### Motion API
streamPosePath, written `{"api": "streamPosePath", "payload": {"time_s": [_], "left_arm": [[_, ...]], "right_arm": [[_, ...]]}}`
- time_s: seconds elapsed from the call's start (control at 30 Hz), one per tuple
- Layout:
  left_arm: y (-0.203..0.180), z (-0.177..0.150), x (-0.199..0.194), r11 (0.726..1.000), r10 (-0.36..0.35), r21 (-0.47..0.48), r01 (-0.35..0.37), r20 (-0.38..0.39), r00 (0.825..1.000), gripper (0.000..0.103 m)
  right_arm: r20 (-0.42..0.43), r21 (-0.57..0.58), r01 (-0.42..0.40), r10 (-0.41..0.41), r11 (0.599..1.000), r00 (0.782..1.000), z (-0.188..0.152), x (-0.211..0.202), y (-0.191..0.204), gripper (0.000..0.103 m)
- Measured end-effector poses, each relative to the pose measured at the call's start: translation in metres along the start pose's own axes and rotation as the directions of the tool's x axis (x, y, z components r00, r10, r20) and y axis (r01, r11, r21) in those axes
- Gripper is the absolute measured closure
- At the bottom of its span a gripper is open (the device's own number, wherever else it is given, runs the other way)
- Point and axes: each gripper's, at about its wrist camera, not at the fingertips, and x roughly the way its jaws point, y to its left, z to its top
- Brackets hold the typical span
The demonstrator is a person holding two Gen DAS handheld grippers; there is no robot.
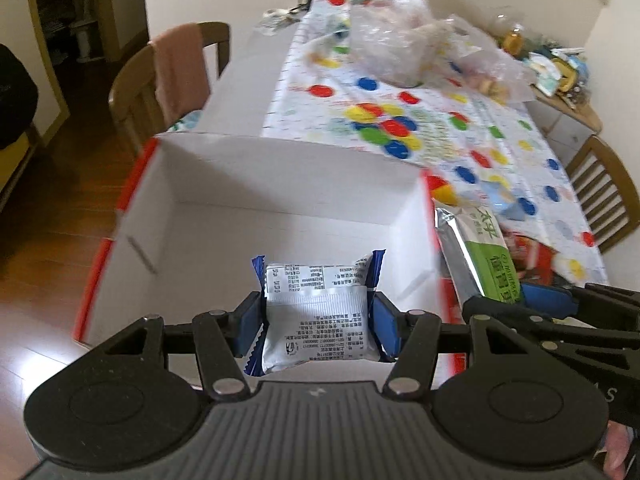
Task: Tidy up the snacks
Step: 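Carry both held packets over the open white cardboard box, then open both grippers to drop the packets into the box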
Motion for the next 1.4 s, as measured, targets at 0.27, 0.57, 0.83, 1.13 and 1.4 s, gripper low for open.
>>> {"api": "streamPosePath", "payload": {"time_s": [0.27,0.57,0.83,1.13,1.4], "left_arm": [[0.053,0.010,0.026,0.998,0.068,0.014,-0.067,-0.042,0.997,0.045],[0.072,0.015,0.071,0.993,0.106,0.061,-0.099,-0.134,0.985,0.045],[0.065,0.012,0.093,0.989,0.120,0.113,-0.100,-0.190,0.974,0.045],[0.066,0.006,0.101,0.989,0.117,0.119,-0.092,-0.225,0.967,0.043],[0.068,0.003,0.082,0.993,0.093,0.082,-0.080,-0.172,0.981,0.035]], "right_arm": [[-0.085,-0.033,0.025,-0.028,0.999,0.996,0.008,0.055,0.041,0.062],[-0.184,-0.078,0.079,-0.092,0.994,0.979,0.006,0.109,0.057,0.062],[-0.236,-0.099,0.102,-0.123,0.990,0.964,0.002,0.126,0.062,0.063],[-0.236,-0.098,0.100,-0.120,0.990,0.964,0.000,0.124,0.060,0.064],[-0.196,-0.064,0.078,-0.089,0.995,0.977,0.000,0.102,0.058,0.061]]}}
